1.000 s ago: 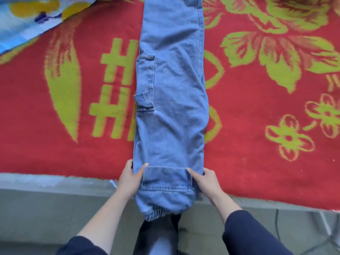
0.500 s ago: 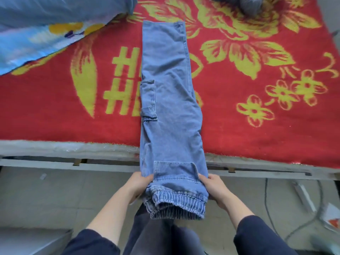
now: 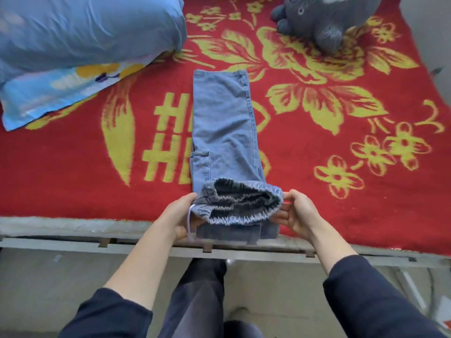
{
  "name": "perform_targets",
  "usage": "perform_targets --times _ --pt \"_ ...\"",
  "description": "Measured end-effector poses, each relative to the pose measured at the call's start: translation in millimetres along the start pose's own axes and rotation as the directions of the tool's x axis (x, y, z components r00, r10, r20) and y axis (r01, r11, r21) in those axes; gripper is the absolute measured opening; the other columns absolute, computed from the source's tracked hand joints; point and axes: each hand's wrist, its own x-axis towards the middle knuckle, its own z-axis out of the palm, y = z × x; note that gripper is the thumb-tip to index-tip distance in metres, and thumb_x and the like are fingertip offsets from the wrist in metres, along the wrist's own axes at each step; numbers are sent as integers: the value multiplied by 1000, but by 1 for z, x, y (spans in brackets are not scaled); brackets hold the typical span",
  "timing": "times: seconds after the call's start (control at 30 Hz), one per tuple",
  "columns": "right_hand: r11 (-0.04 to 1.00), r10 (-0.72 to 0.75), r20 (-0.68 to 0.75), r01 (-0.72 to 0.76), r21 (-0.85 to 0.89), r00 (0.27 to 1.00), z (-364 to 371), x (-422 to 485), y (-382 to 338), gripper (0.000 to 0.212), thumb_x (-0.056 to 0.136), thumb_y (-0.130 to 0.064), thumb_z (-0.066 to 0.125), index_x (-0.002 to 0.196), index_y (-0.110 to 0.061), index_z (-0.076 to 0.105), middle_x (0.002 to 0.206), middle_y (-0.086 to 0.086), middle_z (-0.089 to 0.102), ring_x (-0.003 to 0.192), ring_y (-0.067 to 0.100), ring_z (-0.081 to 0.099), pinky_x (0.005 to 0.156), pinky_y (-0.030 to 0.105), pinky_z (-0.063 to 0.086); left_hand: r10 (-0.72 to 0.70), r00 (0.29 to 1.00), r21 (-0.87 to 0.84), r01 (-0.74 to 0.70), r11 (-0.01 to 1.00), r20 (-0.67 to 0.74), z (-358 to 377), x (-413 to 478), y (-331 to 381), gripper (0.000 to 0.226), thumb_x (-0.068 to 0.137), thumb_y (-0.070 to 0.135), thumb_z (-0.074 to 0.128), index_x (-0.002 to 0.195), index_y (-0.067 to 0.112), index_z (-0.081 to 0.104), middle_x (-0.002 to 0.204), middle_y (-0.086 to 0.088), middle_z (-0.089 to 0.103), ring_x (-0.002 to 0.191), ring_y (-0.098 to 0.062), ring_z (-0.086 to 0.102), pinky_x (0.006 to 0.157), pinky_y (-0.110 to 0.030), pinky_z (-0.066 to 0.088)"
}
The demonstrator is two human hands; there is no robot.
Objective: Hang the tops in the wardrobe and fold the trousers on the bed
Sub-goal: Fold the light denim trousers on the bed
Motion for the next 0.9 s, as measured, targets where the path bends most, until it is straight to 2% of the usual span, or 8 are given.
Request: perform_targets --times 0.13,0.27,0.4,0.6,0.67,0.73,0.8,0.9 --pt "992 -104 -48 101 -71 993 27 59 -58 34 82 3 32 99 -2 60 91 20 72 82 28 71 79 34 56 -3 1000 -50 2 999 -21 12 56 68 26 96 14 45 75 11 60 51 -4 66 43 -11 64 41 -19 51" --pt "966 -216 -86 200 -164 973 56 120 -117 15 81 6 59 88 -7 63 71 13 71 69 22 65 65 25 50 -11 1000 33 10 999 20 21 111 137 30 96 18 39 79 11 62 58 -6 70 50 -12 68 50 -20 53" --pt "948 -288 -127 263 -178 949 72 181 -184 16 80 6 62 84 -9 62 76 17 69 68 23 65 59 23 50 44 998 107 -49 993 49 33 160 216 34 95 24 36 78 16 64 64 -1 72 56 -10 69 63 -22 47" --pt "913 -394 -122 373 -166 911 97 250 -282 11 83 -1 63 84 -11 59 76 10 70 66 18 66 62 24 53 228 971 132 -236 963 75 57 210 335 32 90 27 39 83 12 66 67 -1 72 58 -11 69 49 -13 49" --pt "888 -452 -130 431 -157 883 106 272 -304 17 83 -4 65 98 -11 61 83 8 69 72 16 65 65 25 52 319 946 87 -322 943 51 63 224 365 29 90 32 39 86 17 63 77 -4 72 70 -15 69 66 -21 50" --pt "874 -474 -93 456 -169 875 114 291 -311 50 84 -6 68 129 -16 51 104 7 67 92 15 64 75 28 50 409 912 37 -410 911 37 65 244 373 29 93 39 38 99 23 62 95 -2 68 90 -15 63 87 -30 44" --pt "846 -473 -44 439 -303 880 118 306 -293 73 84 -7 69 146 -18 35 126 8 60 115 17 58 87 30 49 516 857 216 -505 836 6 65 268 354 48 91 45 40 134 27 48 126 2 58 117 -14 52 103 -36 34" --pt "559 -486 85 385 -734 870 115 311 -226 72 87 -24 66 150 -24 30 146 2 46 135 17 43 106 29 34 576 787 767 -504 396 220 52 296 271 79 80 55 31 152 27 15 159 -5 17 147 -20 13 118 -37 12"
